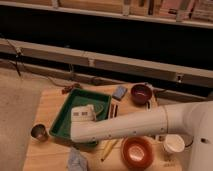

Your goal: Place apple in purple bowl

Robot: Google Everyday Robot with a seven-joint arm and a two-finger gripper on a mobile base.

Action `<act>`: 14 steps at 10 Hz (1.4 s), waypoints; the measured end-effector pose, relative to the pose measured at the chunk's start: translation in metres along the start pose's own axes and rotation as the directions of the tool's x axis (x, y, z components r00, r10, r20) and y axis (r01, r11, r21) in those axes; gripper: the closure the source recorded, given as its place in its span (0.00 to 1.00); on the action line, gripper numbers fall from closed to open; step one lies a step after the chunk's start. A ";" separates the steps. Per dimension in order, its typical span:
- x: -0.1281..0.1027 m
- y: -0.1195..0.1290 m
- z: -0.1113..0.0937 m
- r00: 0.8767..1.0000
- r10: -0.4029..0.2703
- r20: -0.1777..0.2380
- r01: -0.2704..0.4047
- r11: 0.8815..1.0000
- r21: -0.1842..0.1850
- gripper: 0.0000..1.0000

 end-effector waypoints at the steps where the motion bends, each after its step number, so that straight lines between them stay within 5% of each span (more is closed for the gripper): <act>1: 0.000 0.002 0.002 1.000 0.009 0.007 -0.009 1.000 -0.005 0.20; 4: -0.004 0.012 0.009 0.999 0.032 0.015 -0.031 0.999 -0.030 0.20; 14: 0.012 0.051 0.022 0.979 0.141 -0.147 -0.157 0.982 -0.104 0.20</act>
